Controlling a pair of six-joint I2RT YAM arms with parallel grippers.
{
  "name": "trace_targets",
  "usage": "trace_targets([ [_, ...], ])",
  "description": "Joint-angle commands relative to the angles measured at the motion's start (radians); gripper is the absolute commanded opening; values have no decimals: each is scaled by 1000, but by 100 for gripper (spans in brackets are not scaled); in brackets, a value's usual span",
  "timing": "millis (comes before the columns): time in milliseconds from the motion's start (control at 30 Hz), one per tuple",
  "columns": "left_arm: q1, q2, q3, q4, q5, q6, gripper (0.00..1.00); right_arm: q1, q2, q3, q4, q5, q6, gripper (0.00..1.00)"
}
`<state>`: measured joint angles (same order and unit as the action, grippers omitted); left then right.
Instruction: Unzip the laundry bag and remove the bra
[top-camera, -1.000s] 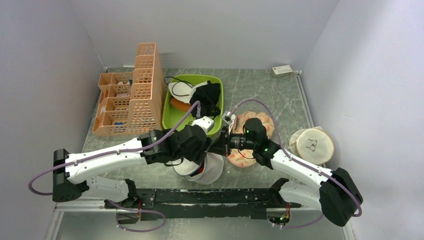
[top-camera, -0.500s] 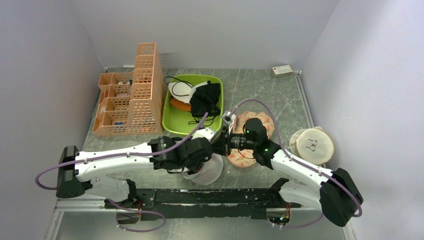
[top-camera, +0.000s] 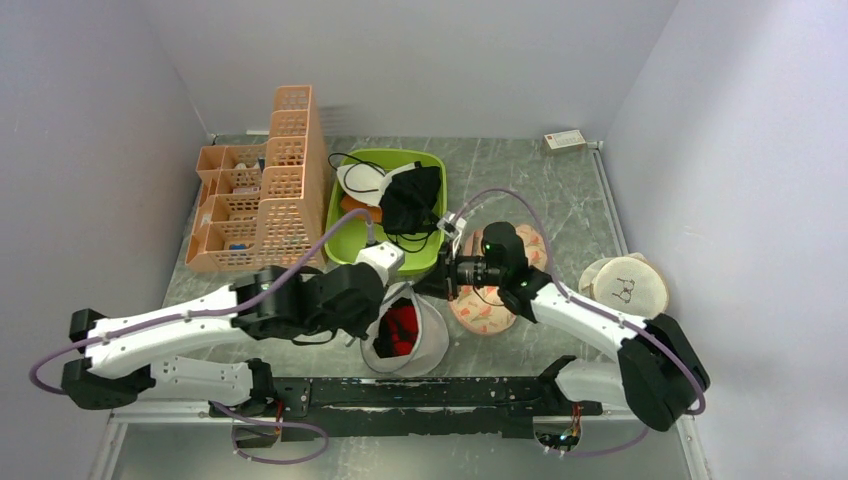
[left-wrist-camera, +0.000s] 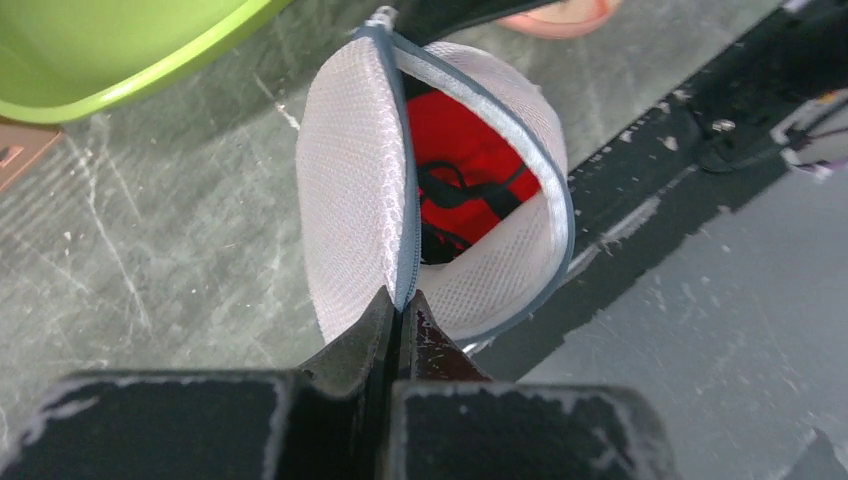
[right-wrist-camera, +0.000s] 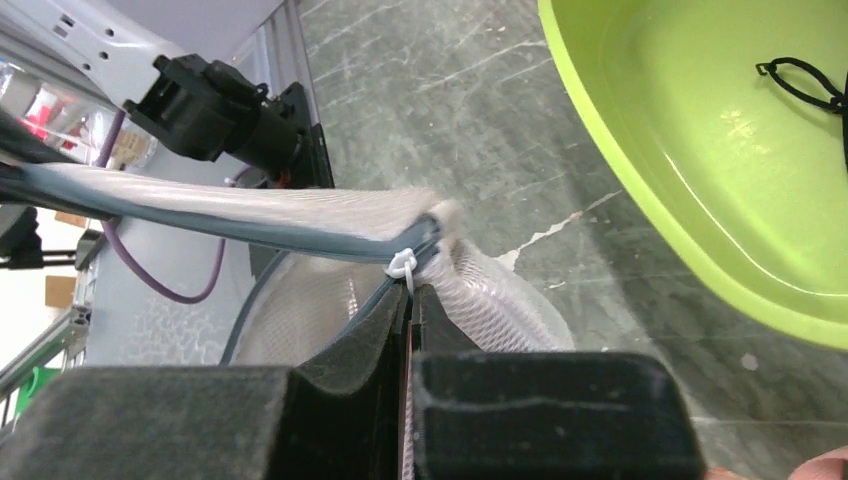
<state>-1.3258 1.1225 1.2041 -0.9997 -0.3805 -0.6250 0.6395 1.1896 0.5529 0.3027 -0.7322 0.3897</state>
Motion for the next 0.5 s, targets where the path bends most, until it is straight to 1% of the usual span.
trace_targets([
  [0,-9,-65,52,-34,164,84,7,-34,78,52,-16,-50,-106,0],
  [67,-9,-70,64,-25,233,114,7,-34,133,82,-42,-78,-159,0],
  [167,-9,-69,81,-15,276,128,7,-35,195,136,-107,-87,-201,0],
  [233,-9,-64,98,-14,252,109,7,-32,190,144,-125,-75,-171,0],
  [300,-6,-58,114,-9,205,70,7,-32,152,150,-197,22,-120,0],
  [367,12,-58,124,12,181,40,7,-31,96,163,-318,180,-80,15],
  [400,33,-61,122,32,188,35,7,-32,60,162,-376,234,-62,21],
  [467,91,-67,112,70,223,33,7,-32,-12,156,-468,317,-31,38],
])
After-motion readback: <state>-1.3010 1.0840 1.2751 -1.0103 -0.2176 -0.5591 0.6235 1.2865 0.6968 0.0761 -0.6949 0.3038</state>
